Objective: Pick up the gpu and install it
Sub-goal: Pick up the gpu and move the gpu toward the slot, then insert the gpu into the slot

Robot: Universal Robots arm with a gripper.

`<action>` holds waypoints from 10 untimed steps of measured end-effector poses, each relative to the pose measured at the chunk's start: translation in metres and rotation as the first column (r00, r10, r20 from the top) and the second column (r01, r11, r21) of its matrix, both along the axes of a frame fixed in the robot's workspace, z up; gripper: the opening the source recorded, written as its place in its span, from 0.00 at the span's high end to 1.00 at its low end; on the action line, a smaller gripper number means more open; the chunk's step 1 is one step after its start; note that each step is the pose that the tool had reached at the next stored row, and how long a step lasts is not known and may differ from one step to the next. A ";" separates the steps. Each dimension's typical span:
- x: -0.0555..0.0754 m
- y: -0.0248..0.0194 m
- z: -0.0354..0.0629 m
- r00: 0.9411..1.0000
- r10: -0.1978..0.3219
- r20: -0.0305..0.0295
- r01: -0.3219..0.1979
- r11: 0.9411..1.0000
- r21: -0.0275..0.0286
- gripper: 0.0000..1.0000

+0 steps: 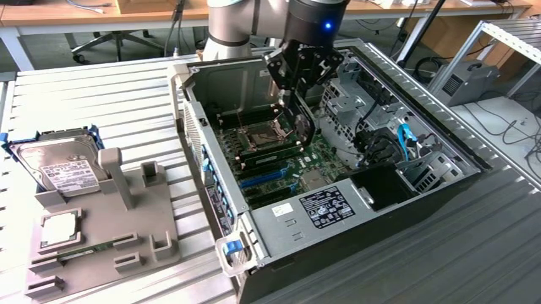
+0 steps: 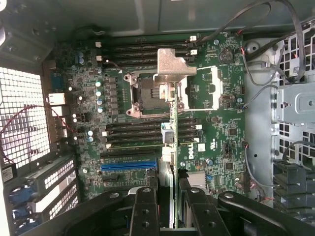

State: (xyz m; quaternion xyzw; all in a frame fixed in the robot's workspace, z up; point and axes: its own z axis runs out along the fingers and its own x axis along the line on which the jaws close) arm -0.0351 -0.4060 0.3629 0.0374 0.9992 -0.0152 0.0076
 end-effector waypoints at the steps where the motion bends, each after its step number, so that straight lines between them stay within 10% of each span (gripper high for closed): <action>1: 0.000 0.0000 -0.0001 1.000 0.000 0.000 0.000 1.000 0.000 0.74; 10: 0.001 0.0000 -0.0005 1.000 0.000 0.000 0.000 1.000 0.000 0.74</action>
